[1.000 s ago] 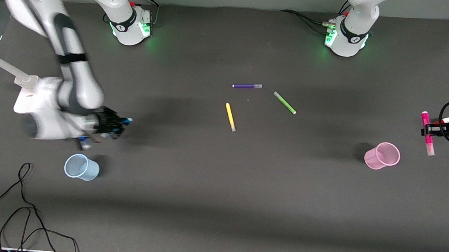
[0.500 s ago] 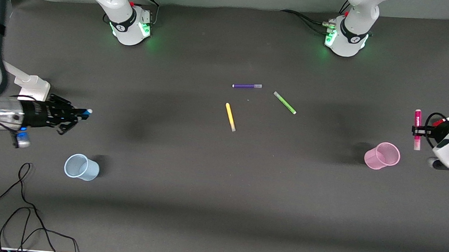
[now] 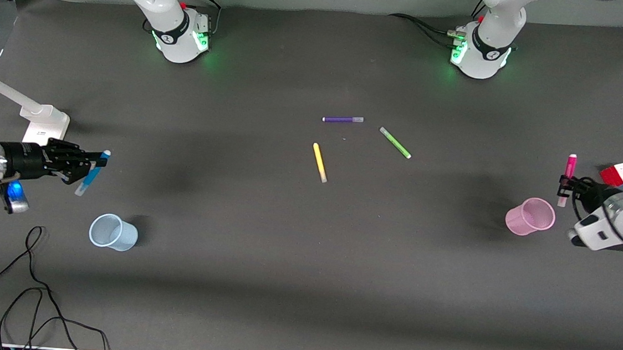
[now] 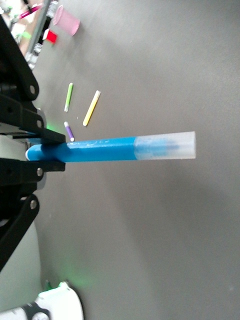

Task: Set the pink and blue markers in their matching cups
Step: 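Lift the blue marker toward the blue cup while the left gripper carries pink, then open both grippers to drop the markers into their matching cups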

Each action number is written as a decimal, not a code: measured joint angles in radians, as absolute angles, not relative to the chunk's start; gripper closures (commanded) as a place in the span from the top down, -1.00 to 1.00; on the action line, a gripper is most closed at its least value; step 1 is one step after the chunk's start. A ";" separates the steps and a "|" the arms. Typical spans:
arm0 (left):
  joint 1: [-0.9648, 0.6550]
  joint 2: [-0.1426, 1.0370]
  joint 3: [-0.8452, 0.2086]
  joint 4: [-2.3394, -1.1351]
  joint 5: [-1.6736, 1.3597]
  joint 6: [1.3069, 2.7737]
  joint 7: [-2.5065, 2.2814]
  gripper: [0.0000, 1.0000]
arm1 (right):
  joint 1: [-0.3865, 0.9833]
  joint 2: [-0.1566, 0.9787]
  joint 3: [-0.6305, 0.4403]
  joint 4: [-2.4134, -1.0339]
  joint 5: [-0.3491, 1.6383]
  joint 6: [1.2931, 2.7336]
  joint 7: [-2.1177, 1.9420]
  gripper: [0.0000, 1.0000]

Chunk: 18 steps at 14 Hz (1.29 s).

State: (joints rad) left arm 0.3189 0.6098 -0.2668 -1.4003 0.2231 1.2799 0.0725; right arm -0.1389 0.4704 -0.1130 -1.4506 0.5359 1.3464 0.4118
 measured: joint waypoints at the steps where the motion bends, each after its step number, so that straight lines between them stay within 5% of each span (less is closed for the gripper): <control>1: 0.309 0.642 -0.267 -1.379 0.226 1.274 0.072 -1.00 | -0.156 0.495 -0.113 -1.450 0.552 1.347 0.364 -1.00; 10: 0.292 0.744 -0.265 -1.335 0.234 1.293 0.072 -0.96 | -0.208 0.712 -0.108 -1.308 0.616 1.366 0.300 -1.00; 13: 0.292 0.752 -0.264 -1.335 0.235 1.314 0.071 0.00 | -0.209 0.750 -0.108 -1.285 0.617 1.393 0.291 -1.00; 16: 0.292 0.757 -0.263 -1.332 0.236 1.329 0.071 0.44 | -0.210 0.785 -0.106 -1.281 0.628 1.448 0.263 -1.00; 17: 0.292 0.759 -0.263 -1.329 0.236 1.329 0.071 0.83 | -0.210 0.794 -0.104 -1.280 0.632 1.453 0.260 -1.00; 18: 0.292 0.760 -0.263 -1.326 0.236 1.330 0.071 0.99 | -0.210 0.799 -0.104 -1.279 0.634 1.453 0.259 -1.00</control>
